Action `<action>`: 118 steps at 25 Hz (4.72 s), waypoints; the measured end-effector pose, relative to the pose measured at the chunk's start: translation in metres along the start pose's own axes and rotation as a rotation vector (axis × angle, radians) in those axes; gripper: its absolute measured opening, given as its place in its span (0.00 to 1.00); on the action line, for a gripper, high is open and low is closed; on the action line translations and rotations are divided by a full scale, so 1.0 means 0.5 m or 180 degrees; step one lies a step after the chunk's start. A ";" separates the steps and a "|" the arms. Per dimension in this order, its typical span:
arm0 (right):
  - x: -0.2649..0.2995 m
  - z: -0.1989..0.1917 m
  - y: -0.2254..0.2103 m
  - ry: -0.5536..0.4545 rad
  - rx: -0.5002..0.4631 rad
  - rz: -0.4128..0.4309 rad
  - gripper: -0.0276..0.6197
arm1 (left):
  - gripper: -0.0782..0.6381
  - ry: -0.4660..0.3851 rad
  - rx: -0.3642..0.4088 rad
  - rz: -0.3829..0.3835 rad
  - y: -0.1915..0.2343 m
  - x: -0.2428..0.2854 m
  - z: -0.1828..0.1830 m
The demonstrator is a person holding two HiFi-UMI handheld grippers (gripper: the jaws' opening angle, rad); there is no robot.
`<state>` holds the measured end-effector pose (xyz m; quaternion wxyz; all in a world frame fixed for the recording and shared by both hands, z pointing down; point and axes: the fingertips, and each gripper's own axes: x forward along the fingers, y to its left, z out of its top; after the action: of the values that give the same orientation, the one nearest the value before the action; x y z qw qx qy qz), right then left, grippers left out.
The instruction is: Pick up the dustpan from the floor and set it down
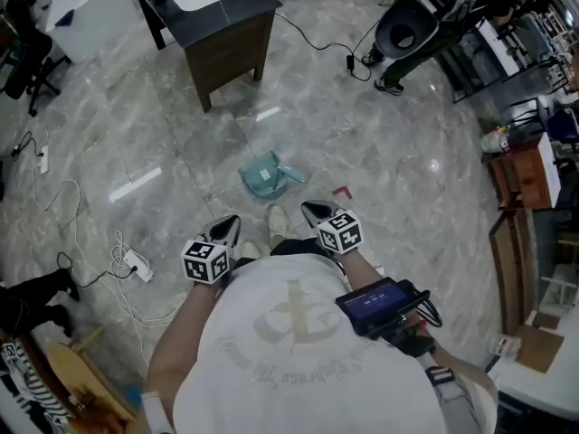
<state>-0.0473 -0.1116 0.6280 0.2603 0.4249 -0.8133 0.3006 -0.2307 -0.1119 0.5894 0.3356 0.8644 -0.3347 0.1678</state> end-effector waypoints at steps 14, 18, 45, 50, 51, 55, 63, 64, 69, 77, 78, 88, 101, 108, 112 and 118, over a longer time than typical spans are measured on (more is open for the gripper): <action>0.157 0.045 -0.086 0.0444 -0.0375 0.0334 0.07 | 0.13 0.0003 -0.0094 0.0450 0.045 0.034 0.055; 0.203 0.054 -0.108 0.0575 -0.0513 0.0392 0.07 | 0.13 -0.0018 -0.0203 0.0627 0.065 0.026 0.053; 0.422 -0.039 -0.156 0.1722 -0.1376 0.0478 0.35 | 0.13 -0.0192 -0.0818 0.1678 0.111 -0.089 -0.011; 0.400 -0.062 -0.208 0.1913 -0.1306 0.0441 0.33 | 0.13 -0.0181 -0.0883 0.1755 0.086 -0.066 0.002; 0.401 -0.063 -0.206 0.1900 -0.1307 0.0448 0.33 | 0.13 -0.0179 -0.0884 0.1762 0.086 -0.067 0.001; 0.419 -0.056 -0.182 0.1862 -0.1351 0.0391 0.29 | 0.13 -0.0153 -0.0872 0.1750 0.101 -0.082 -0.009; 0.384 -0.028 -0.254 0.1817 -0.1465 0.0148 0.19 | 0.13 -0.0063 -0.0777 0.1599 0.084 -0.017 0.032; 0.383 -0.030 -0.253 0.1806 -0.1487 0.0163 0.19 | 0.13 -0.0049 -0.0749 0.1565 0.086 -0.011 0.033; 0.376 -0.027 -0.257 0.1717 -0.1553 0.0196 0.19 | 0.13 -0.0025 -0.0667 0.1435 0.103 0.011 0.045; 0.370 -0.005 -0.265 0.1600 -0.1390 0.0187 0.19 | 0.13 -0.0003 -0.0462 0.1211 0.135 0.056 0.084; 0.365 -0.002 -0.266 0.1581 -0.1356 0.0184 0.19 | 0.13 -0.0004 -0.0434 0.1179 0.137 0.062 0.090; 0.291 0.023 -0.253 0.1443 -0.1152 0.0012 0.19 | 0.13 -0.0087 -0.0211 0.0854 0.150 0.072 0.148; 0.185 0.070 -0.224 0.1335 -0.0985 -0.0190 0.19 | 0.13 -0.0148 -0.0112 0.0477 0.154 0.074 0.162; 0.129 0.056 -0.186 0.1239 -0.0842 -0.0323 0.19 | 0.13 -0.0035 0.0012 0.0165 0.119 0.095 0.145; 0.071 0.019 -0.157 0.1094 -0.0666 -0.0428 0.19 | 0.13 0.0016 0.0167 -0.0013 0.068 0.092 0.119; 0.045 0.041 -0.161 0.1032 -0.0524 -0.0533 0.19 | 0.13 0.0139 0.0206 -0.0209 0.063 0.123 0.143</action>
<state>0.0062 -0.1751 0.6510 0.4457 0.4143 -0.7444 0.2750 -0.2033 -0.2074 0.5844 0.3200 0.8815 -0.2931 0.1863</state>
